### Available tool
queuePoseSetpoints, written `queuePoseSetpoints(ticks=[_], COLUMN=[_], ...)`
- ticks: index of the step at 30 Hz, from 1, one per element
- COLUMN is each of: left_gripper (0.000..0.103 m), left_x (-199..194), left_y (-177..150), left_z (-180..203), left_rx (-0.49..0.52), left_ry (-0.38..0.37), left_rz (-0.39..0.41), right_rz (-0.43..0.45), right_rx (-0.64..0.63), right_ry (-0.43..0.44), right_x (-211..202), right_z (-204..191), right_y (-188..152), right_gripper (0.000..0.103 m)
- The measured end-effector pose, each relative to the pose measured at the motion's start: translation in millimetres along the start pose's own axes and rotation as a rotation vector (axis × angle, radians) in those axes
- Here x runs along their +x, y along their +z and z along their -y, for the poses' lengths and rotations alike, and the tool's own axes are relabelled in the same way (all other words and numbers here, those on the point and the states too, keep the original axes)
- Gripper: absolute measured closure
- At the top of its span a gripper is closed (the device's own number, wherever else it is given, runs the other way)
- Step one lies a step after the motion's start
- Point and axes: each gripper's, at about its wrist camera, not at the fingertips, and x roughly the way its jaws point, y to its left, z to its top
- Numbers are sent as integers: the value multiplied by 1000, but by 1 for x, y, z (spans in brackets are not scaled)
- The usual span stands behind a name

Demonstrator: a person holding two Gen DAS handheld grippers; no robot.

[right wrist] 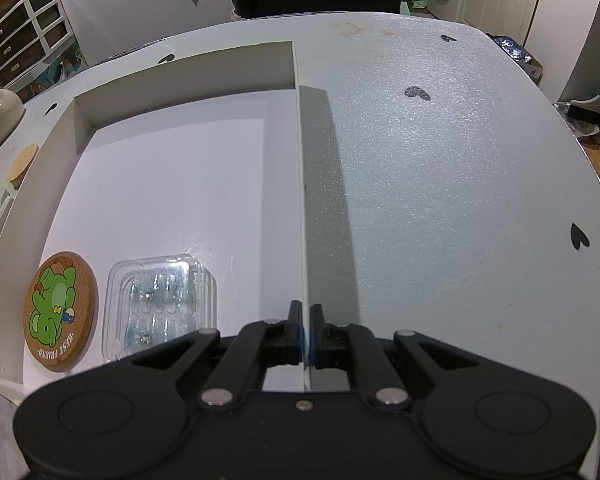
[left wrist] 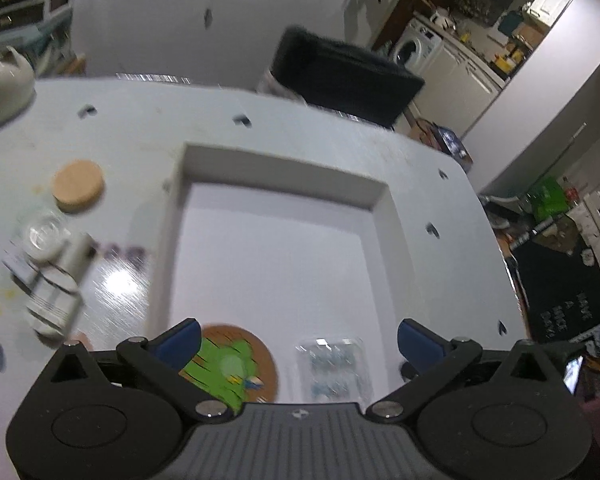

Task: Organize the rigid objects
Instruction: 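Return the left gripper to the grey stand and grasp it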

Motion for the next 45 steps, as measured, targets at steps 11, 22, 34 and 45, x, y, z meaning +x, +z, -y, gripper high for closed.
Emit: queuePoseSetpoints(ticks=[11,22,34,45], left_gripper=[0,0,0,19], left_x=[-23,-16,22,48], left_y=[12,7,-20,-14], left_z=[-45,-113,-172,-193], left_rx=[96,131,161,170], left_ry=[75,153,187,122], left_rz=[167,215,116,-6], right_rz=[0,1,3,5], right_rx=[-1,1,12,21], right_ry=[-1,-1,-2,-1], right_x=[0,0,1,1], right_z=[0,1,3,3], right_y=[0,1,1,0], right_gripper=[98,98,98,98])
